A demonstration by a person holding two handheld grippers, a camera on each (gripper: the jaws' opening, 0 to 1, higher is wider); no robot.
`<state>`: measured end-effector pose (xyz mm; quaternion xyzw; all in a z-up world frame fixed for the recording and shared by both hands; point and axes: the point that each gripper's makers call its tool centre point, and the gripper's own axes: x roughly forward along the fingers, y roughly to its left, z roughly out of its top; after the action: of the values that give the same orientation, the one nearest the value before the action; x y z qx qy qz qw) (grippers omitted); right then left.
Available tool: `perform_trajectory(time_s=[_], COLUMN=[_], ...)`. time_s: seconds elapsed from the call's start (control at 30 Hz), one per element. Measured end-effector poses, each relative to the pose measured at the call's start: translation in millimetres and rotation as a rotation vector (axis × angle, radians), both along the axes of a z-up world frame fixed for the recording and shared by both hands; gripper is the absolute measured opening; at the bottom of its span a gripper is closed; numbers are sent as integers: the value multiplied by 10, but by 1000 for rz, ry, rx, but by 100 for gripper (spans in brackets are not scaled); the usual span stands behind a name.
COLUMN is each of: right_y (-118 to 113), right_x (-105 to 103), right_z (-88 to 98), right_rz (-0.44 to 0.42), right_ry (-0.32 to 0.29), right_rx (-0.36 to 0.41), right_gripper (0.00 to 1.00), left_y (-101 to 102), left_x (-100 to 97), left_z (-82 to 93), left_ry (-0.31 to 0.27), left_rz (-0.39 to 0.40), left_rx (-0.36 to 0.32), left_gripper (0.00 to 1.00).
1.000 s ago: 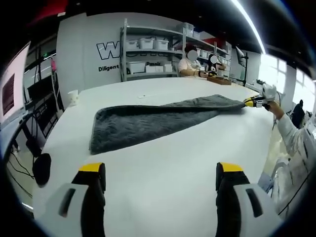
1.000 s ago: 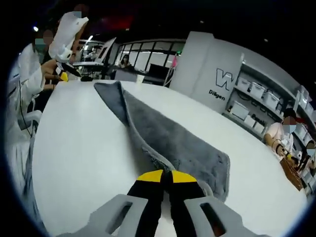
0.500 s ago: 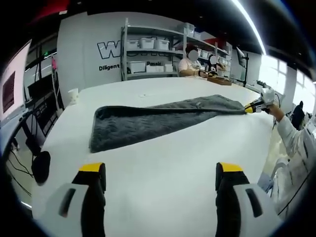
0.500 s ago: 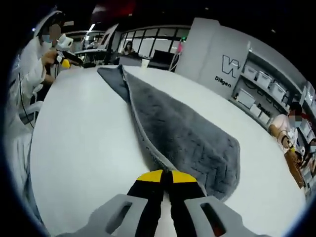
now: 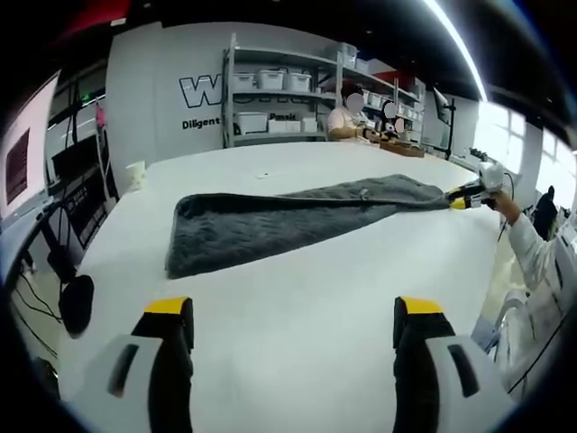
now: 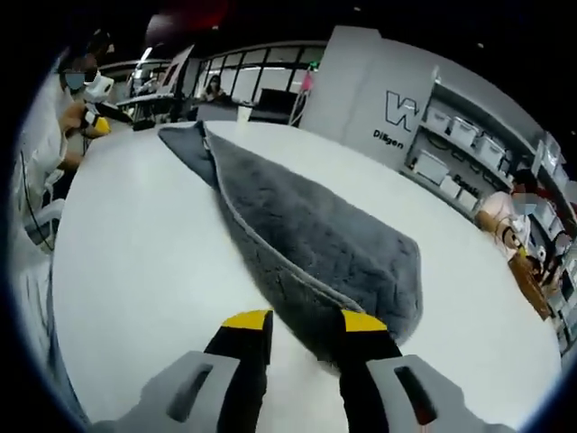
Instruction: Open the folded towel by lifting each exposed corner and separating the folded layers until the towel lies flat within the target outline without major curled edges
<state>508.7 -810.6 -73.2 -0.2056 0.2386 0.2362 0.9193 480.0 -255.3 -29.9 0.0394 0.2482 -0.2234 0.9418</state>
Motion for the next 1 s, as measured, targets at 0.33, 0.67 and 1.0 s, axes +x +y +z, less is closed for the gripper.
perform_trajectory(time_s=[0.33,0.67,1.0], right_y=[-239,-307,-279], right_x=[-71,-197,-306], right_z=[83,72,85], right_rz=[-110,-163,-178], right_ry=[-14,7,16], right_rx=[13,8,13], right_gripper=[65,96,99], left_y=[-17,-4,34], left_x=[87,225,592], left_z=[-4,39,106], left_ry=[1,-4,-20], left_rz=[6,8,25], left_rx=[-8,-12,-22], left_gripper=[89,89,89])
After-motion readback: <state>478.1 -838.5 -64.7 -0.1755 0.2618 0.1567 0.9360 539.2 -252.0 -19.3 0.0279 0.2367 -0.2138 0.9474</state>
